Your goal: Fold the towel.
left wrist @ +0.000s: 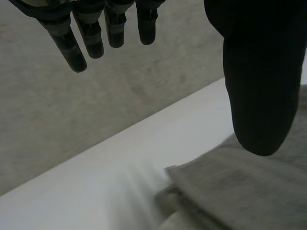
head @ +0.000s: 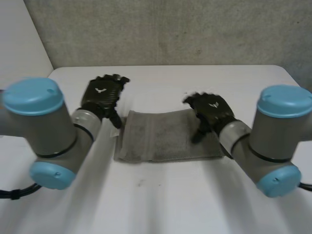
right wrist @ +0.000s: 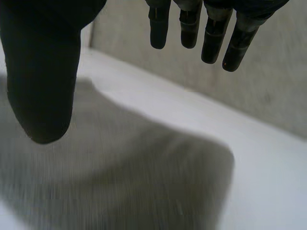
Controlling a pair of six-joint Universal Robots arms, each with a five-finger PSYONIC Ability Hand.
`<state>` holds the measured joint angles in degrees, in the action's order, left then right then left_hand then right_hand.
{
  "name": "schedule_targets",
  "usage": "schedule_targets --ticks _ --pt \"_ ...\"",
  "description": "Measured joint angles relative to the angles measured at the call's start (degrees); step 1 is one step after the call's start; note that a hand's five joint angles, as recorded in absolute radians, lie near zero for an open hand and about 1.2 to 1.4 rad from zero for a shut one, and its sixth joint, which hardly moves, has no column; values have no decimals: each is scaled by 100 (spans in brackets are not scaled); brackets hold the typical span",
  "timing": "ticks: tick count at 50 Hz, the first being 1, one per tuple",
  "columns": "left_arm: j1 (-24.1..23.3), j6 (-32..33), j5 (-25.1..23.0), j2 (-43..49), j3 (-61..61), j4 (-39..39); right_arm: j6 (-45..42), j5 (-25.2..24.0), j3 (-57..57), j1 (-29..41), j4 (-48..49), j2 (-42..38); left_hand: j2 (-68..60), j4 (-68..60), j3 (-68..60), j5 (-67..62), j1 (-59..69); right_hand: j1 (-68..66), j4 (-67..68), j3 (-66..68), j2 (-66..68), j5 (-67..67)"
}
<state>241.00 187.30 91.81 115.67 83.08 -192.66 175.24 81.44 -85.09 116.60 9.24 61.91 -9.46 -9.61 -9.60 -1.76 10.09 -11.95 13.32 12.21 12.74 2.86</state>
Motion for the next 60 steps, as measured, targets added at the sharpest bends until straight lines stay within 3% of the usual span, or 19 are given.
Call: schedule_targets --ticks 7,14,15,16,23,29,37,38,46,48,49,50,51,52,60 --pt "-247 -48 30 701 -269 9 -208 2 -663 -525 16 -103 -3 0 0 0 0 0 0 0 0 0" --pt "-251 -17 47 1074 -133 55 -848 8 -993 -848 326 -359 0 0 0 -5 0 -3055 3816 4034 4011 3671" --pt "-249 -15 48 1081 -98 57 -919 8 -1006 -862 371 -369 0 0 0 0 0 -3055 3816 4034 4011 3671" --pt "-246 -11 50 1082 -37 62 -1000 10 -1019 -873 432 -376 0 0 0 0 0 -3595 4976 5067 5050 4749" --pt "-228 -8 69 812 413 69 -1676 41 -906 -827 1068 -208 0 0 0 0 0 -3782 5483 5547 5416 5189" --pt "-189 -31 118 395 733 64 -2205 111 -370 -272 1203 -201 0 1 0 0 0 -3846 5485 5547 5416 5268" --pt "108 -55 510 -291 1138 77 -2676 66 520 1094 1185 -632 0 4 0 0 0 -3868 5496 5553 5416 5308" --pt "273 -61 642 -484 1268 79 -2711 -53 673 1500 1175 -857 0 4 0 0 0 -3868 5502 5553 5416 5311" --pt "590 -70 762 -715 1500 80 -2709 -550 724 2144 1123 -1430 0 5 0 0 0 -3952 5503 5553 5416 5313" --pt "631 -72 762 -726 1525 80 -2661 -730 703 2243 1107 -1543 0 5 0 0 0 -3854 4643 4739 4656 4675" --pt "631 -74 760 -723 1518 80 -2636 -735 703 2242 1105 -1523 0 5 0 0 0 -2742 3510 3610 3567 3631" --pt "622 -77 758 -721 1496 78 -2506 -677 709 2198 1108 -1379 0 5 0 0 0 -841 1480 1601 1632 1697" --pt "622 -77 758 -721 1496 78 -2506 -677 709 2198 1108 -1379 0 5 0 0 0 -841 1480 1601 1632 1697" --pt "598 -89 751 -715 1441 77 -2310 -561 702 2112 1105 -1187 0 4 0 -4 0 -161 389 509 453 581" --pt "272 -523 517 -640 828 87 -354 40 671 1391 804 -208 -2 4 0 0 0 2 -5 -8 -5 20"
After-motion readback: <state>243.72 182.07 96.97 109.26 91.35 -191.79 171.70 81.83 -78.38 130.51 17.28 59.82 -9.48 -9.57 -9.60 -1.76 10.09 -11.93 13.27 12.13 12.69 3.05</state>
